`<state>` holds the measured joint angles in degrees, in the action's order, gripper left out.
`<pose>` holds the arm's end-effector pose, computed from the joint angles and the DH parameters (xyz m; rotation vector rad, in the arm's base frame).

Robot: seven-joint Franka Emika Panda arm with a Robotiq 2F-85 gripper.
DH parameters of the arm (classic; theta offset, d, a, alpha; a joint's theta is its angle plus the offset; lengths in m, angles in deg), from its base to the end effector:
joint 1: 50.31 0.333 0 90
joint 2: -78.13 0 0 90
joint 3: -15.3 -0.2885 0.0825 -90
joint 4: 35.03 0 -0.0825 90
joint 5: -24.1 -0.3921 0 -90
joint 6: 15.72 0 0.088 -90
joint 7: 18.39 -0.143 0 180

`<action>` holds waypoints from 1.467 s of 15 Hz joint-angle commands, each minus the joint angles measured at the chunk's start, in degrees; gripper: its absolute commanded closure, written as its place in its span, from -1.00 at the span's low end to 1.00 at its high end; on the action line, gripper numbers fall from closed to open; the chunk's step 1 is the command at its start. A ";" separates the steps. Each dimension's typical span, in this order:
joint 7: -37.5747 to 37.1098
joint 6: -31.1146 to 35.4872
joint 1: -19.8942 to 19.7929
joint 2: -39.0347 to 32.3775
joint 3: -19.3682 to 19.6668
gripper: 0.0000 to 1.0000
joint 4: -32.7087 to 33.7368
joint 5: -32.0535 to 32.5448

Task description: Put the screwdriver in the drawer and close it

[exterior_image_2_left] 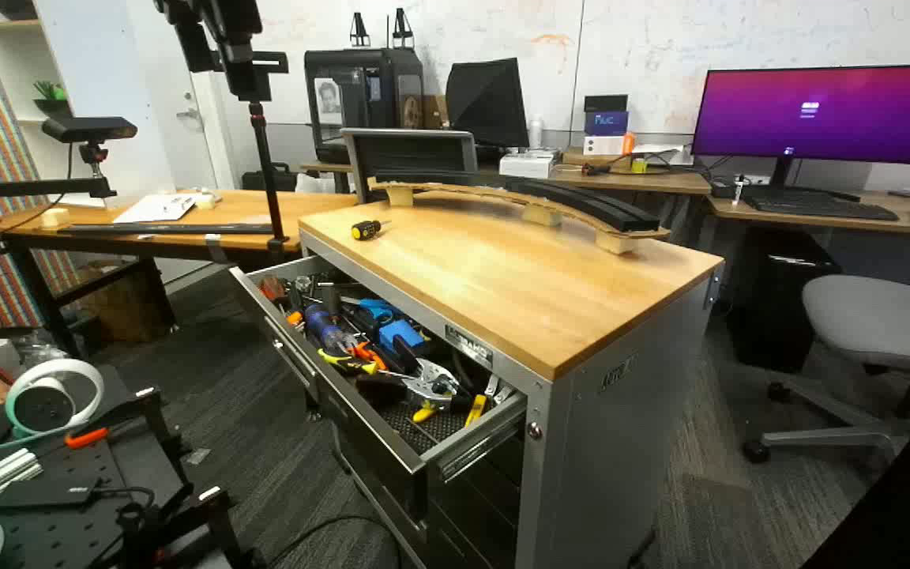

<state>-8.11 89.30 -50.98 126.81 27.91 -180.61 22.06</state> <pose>0.3385 -0.0755 0.4856 -2.9573 -0.0049 -0.2384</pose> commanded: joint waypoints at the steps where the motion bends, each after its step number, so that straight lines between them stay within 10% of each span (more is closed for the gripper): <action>1: 0.67 -0.17 -1.06 -0.22 -0.75 -1.00 0.32 -0.69; 18: 0.66 -0.17 -1.05 0.04 -0.74 -1.00 0.66 -0.69; 22: -4.55 12.46 1.16 -0.21 -4.50 -1.00 -4.45 -6.17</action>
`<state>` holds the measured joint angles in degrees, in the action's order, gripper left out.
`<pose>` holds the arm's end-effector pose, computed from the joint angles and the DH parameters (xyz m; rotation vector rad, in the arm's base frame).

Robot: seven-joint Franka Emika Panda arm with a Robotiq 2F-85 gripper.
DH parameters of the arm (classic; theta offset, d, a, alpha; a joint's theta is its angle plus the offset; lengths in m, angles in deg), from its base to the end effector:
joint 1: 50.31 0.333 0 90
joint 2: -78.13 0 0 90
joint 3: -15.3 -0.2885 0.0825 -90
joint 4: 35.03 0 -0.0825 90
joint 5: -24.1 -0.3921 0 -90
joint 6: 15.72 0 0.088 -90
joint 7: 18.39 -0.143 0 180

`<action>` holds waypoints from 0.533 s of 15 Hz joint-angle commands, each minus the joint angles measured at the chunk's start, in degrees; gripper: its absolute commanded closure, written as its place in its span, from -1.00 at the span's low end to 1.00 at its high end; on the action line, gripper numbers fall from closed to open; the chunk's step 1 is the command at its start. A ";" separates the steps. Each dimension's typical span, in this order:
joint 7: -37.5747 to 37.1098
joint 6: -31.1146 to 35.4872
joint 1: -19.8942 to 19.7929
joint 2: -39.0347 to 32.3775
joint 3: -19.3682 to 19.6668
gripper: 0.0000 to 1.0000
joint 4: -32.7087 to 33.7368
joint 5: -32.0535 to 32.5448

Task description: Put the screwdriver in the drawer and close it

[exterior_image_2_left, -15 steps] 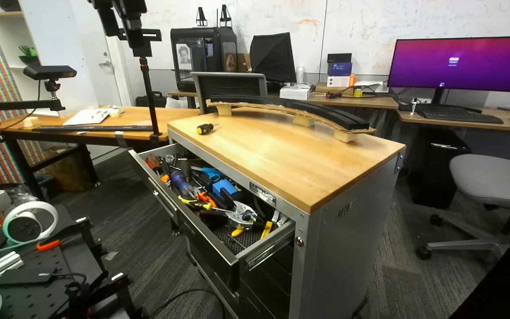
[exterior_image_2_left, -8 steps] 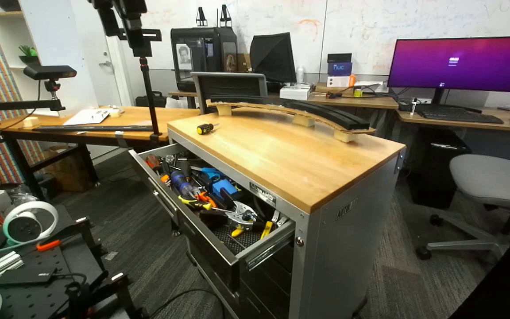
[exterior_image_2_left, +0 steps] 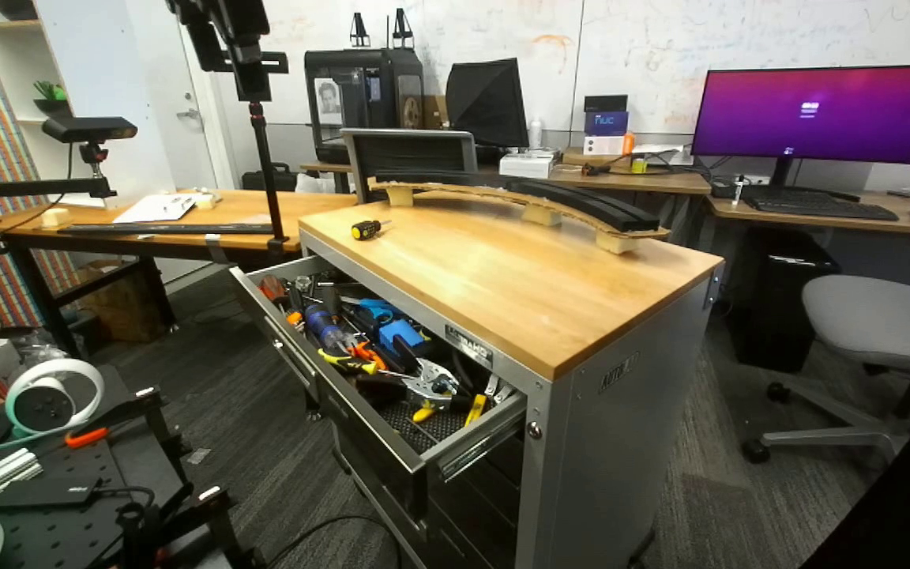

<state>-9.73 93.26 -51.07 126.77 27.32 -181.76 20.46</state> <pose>0.3462 -0.0706 0.4838 -2.9366 0.0460 -0.3083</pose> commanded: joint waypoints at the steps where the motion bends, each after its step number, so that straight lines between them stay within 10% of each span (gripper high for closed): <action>1: -3.36 12.28 2.24 -0.34 -5.80 -1.00 -4.65 -5.90; 8: -10.61 38.10 14.19 -13.62 -21.75 -1.00 -7.28 -12.84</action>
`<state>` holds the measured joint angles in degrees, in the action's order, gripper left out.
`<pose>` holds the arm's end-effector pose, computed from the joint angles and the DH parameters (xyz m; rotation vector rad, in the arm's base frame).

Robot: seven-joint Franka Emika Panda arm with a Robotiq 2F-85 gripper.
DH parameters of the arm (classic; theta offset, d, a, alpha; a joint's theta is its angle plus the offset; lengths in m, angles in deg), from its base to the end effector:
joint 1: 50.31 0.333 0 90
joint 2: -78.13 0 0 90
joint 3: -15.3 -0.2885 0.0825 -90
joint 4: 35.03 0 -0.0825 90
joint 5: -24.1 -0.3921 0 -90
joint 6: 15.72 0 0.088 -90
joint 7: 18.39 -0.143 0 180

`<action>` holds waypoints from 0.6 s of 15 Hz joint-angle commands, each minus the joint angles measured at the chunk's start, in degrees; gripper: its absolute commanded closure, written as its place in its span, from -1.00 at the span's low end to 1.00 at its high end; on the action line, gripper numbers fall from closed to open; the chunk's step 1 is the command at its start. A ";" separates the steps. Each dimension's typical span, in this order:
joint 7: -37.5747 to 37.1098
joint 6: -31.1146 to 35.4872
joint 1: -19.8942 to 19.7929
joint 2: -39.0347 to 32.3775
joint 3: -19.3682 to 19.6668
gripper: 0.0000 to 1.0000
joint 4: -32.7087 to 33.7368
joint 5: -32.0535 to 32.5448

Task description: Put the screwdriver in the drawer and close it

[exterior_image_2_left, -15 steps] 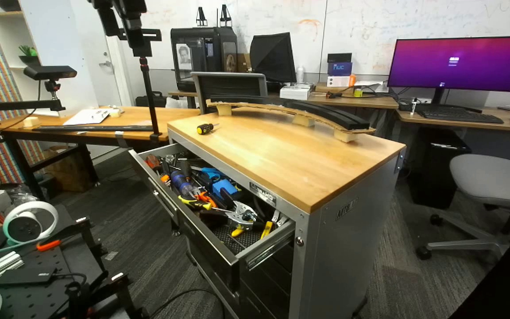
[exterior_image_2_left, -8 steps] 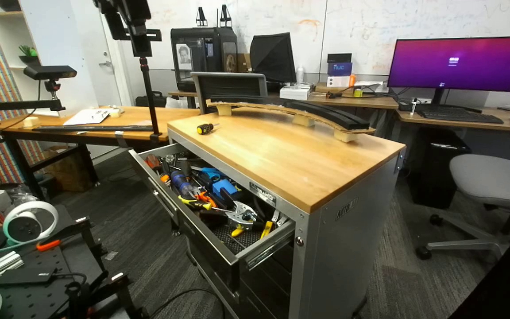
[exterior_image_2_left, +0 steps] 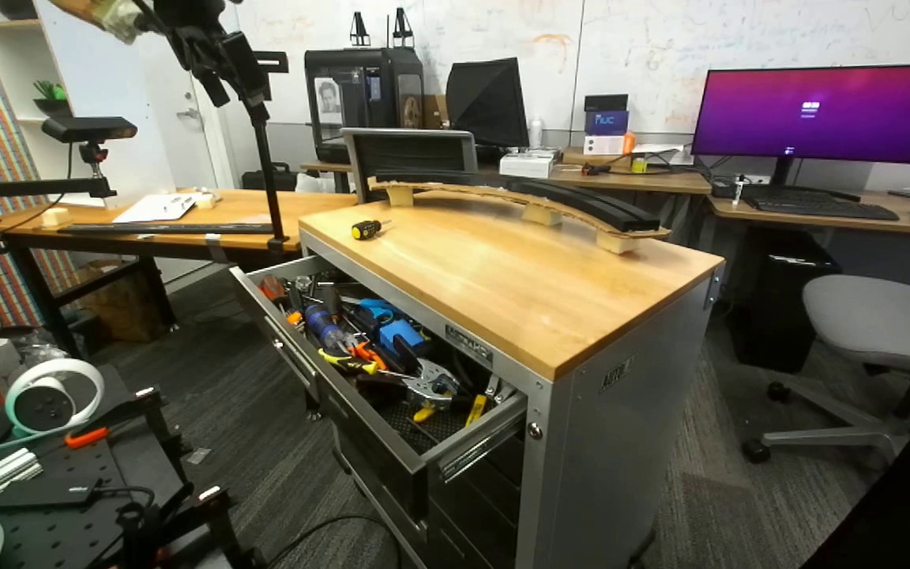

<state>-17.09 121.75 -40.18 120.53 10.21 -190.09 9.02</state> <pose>0.3854 0.1101 0.4334 -2.8705 -0.1769 -0.6034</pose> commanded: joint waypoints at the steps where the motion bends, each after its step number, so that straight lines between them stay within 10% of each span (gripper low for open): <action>1: -4.89 12.78 3.93 -10.14 -6.46 -1.00 1.57 -0.55; 6: -15.23 31.85 -0.67 -25.95 -15.06 -1.00 4.98 6.91; 9: -23.95 38.90 -13.19 -32.64 -22.79 -1.00 7.52 17.78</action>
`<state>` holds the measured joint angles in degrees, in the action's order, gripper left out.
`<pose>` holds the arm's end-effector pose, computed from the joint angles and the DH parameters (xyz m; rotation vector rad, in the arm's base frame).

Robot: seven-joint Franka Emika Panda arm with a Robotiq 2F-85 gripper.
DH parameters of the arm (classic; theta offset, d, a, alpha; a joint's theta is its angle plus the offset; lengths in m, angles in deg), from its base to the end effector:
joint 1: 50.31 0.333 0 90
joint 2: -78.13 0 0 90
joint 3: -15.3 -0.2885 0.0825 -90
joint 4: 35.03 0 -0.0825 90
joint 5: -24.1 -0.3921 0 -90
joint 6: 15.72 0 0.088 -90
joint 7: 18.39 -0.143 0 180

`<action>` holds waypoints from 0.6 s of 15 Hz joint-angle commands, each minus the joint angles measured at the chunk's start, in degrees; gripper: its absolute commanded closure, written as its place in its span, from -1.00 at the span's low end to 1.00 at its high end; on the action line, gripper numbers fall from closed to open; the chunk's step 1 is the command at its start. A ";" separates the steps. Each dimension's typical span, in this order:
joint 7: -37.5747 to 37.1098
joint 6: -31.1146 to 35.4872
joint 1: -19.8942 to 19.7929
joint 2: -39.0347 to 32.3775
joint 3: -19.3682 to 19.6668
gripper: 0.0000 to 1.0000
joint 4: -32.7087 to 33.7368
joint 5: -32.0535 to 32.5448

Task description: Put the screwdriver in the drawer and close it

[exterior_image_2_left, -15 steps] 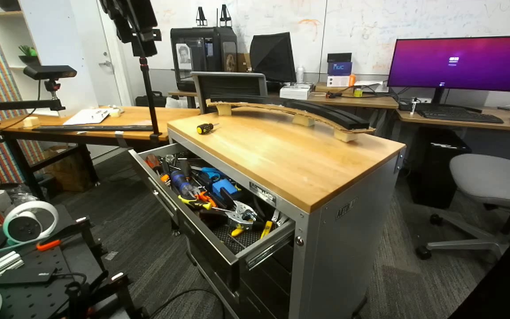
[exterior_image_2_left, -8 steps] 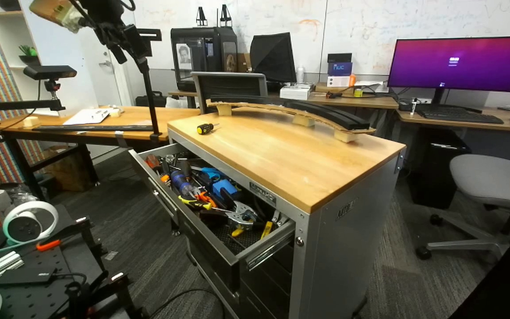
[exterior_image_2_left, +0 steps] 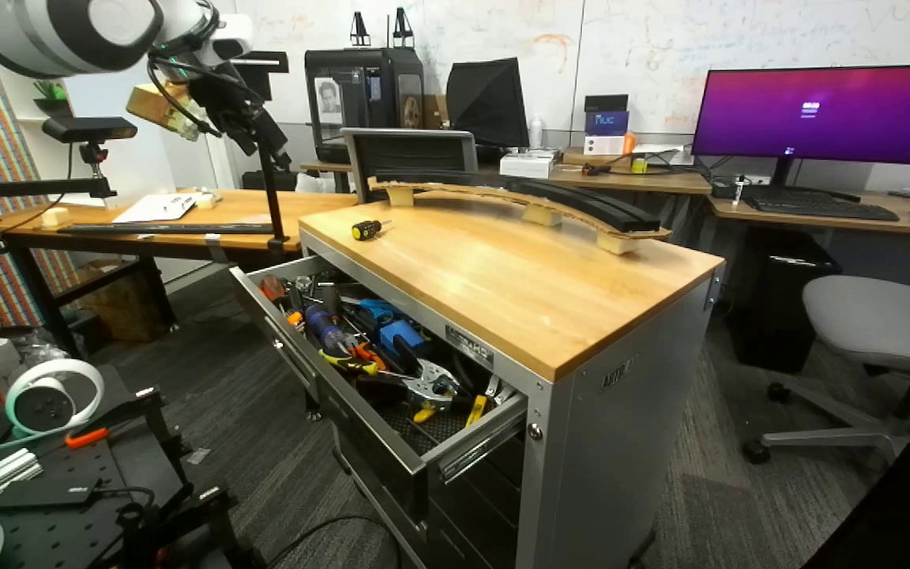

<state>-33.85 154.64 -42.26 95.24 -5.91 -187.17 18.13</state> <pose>0.4285 0.2250 0.3393 -2.8380 -0.2295 -0.8493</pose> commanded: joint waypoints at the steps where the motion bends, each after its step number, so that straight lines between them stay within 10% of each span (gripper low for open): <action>1: -9.82 6.21 -15.31 -7.99 -8.54 -1.00 5.11 12.97; 4: -19.53 5.87 -28.27 -8.31 -14.97 -1.00 6.50 26.85; 9: -30.32 4.29 -36.11 -10.52 -21.35 -1.00 8.61 36.37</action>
<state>-58.67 159.45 -75.64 86.47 -23.49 -180.50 51.45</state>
